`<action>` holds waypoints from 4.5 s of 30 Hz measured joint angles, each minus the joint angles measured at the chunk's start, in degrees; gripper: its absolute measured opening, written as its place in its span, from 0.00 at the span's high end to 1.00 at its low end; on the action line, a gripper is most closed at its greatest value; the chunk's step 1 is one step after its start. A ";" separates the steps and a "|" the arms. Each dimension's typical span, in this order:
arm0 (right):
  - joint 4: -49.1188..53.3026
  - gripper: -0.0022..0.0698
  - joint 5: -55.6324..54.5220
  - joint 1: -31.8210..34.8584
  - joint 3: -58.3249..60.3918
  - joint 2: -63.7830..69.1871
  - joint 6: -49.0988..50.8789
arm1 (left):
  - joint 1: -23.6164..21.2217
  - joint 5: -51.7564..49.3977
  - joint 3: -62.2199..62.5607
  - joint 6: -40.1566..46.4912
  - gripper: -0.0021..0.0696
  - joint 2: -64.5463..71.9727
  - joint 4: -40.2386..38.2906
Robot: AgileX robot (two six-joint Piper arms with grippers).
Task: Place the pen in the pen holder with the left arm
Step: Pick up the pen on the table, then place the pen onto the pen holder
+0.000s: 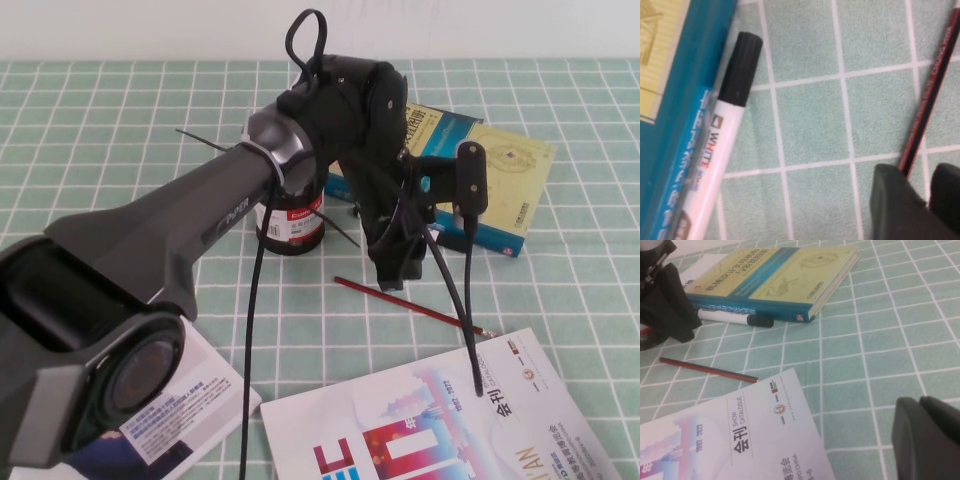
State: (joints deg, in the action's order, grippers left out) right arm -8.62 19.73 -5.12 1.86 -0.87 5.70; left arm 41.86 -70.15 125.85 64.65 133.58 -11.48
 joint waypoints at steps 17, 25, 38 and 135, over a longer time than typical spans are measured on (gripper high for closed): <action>0.00 1.00 0.00 0.00 0.00 0.00 0.00 | 0.00 -0.12 -2.42 2.34 0.58 2.61 -2.18; 0.00 1.00 0.00 0.00 0.00 0.00 0.00 | 0.00 0.00 -2.42 3.26 0.58 3.72 -2.26; 0.00 1.00 0.00 0.00 0.00 0.00 0.00 | 0.00 0.48 -2.42 3.36 0.66 4.23 -2.07; 0.00 1.00 0.00 0.00 0.00 0.00 0.00 | -8.86 107.61 -71.01 -57.61 0.95 -42.93 3.44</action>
State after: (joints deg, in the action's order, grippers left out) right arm -8.62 19.73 -5.12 1.86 -0.87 5.70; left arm 32.99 37.47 54.84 7.03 90.64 -8.04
